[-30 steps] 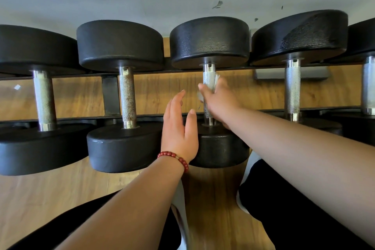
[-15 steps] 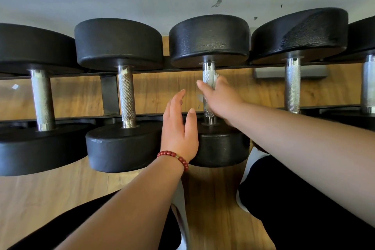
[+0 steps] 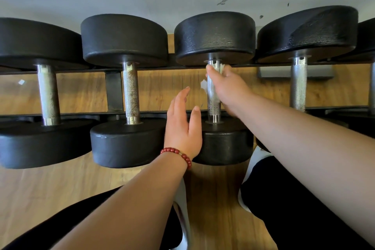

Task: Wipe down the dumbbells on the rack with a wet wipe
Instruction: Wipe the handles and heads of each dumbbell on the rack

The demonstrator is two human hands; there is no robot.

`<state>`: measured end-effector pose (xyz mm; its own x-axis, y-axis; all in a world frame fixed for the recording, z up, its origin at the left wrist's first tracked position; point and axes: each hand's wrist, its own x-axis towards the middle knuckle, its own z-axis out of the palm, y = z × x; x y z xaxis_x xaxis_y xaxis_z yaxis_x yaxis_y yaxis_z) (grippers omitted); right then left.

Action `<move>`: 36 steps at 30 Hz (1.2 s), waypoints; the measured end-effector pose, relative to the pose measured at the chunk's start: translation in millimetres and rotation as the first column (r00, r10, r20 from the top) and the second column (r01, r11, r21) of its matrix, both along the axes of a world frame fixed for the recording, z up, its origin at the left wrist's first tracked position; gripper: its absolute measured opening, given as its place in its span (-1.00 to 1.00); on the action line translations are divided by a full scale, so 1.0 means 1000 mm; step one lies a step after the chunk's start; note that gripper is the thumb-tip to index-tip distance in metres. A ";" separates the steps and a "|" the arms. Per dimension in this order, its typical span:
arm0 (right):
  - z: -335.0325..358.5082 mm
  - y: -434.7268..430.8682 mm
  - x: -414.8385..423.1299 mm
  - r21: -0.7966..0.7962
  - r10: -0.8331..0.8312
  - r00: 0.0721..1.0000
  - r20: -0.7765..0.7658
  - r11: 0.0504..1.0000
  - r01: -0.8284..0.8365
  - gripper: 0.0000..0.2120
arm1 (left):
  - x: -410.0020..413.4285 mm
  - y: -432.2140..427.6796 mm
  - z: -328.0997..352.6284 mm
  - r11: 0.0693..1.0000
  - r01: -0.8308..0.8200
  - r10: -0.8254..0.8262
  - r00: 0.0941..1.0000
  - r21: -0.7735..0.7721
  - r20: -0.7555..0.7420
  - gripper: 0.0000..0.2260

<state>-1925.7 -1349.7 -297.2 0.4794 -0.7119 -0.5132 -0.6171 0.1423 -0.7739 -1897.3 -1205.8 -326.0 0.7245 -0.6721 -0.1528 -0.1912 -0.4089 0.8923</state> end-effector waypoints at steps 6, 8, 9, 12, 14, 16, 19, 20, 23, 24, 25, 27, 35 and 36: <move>-0.001 0.007 -0.025 0.090 0.165 0.986 -0.025 0.983 -0.163 -0.41 | 0.001 0.001 0.000 1.000 0.009 -0.009 1.000 0.008 -0.002 -0.54; 0.001 0.001 -0.018 0.097 0.137 0.991 0.010 0.986 -0.137 -0.45 | 0.000 0.000 0.001 1.000 0.003 -0.003 1.000 0.006 0.000 -0.53; 0.001 -0.003 -0.013 0.107 0.085 0.995 0.046 0.990 -0.089 -0.49 | 0.000 0.000 0.001 1.000 0.002 -0.002 1.000 0.005 0.000 -0.53; -0.001 -0.008 0.001 0.127 -0.068 0.991 0.113 0.990 0.053 -0.56 | 0.000 0.000 0.002 1.000 0.000 0.000 1.000 -0.002 0.001 -0.54; -0.004 -0.005 -0.001 0.083 -0.028 0.997 0.069 0.996 0.023 -0.57 | 0.000 0.000 0.002 1.000 -0.004 0.004 1.000 0.002 -0.005 -0.53; -0.003 0.001 -0.011 0.063 0.049 0.999 0.013 0.997 -0.050 -0.54 | 0.000 -0.001 0.002 1.000 -0.012 0.012 1.000 0.000 -0.017 -0.52; -0.001 0.007 -0.025 0.066 0.107 0.994 0.033 0.992 -0.109 -0.53 | -0.002 0.000 0.003 0.999 -0.039 0.038 0.998 -0.021 -0.051 -0.50; 0.000 0.007 -0.028 0.087 0.090 0.993 0.074 0.991 -0.097 -0.53 | -0.004 0.001 0.002 0.998 -0.055 0.053 0.995 -0.026 -0.080 -0.49; 0.002 0.004 -0.036 0.175 0.037 0.988 0.151 0.983 -0.063 -0.54 | -0.009 0.007 -0.002 0.997 -0.071 0.066 0.986 -0.024 -0.155 -0.49; 0.002 0.002 -0.038 0.207 0.037 0.987 0.159 0.976 -0.070 -0.54 | -0.009 0.009 -0.003 0.998 -0.060 0.056 0.987 -0.021 -0.153 -0.51; 0.000 -0.001 -0.041 0.236 0.059 0.985 0.162 0.967 -0.096 -0.54 | -0.009 0.010 -0.004 0.998 -0.052 0.048 0.987 -0.019 -0.152 -0.52; -0.005 -0.007 -0.048 0.279 0.135 0.979 0.155 0.944 -0.175 -0.52 | -0.008 0.009 -0.006 0.999 -0.052 0.049 0.986 -0.017 -0.160 -0.51; -0.001 -0.016 -0.031 0.101 0.115 0.977 0.177 0.986 -0.134 -0.68 | -0.008 0.008 -0.006 0.997 -0.069 0.062 0.981 -0.035 -0.184 -0.58; -0.002 -0.019 -0.027 0.150 0.052 0.972 0.228 0.985 -0.088 -0.73 | -0.008 0.008 -0.007 0.997 -0.065 0.058 0.982 -0.035 -0.179 -0.58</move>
<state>-1952.3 -1368.5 -298.8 0.6399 -0.5911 -0.4911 -0.4445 0.2365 -0.8640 -1904.9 -1197.5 -332.6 0.7284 -0.6354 -0.2564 -0.0033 -0.3775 0.9260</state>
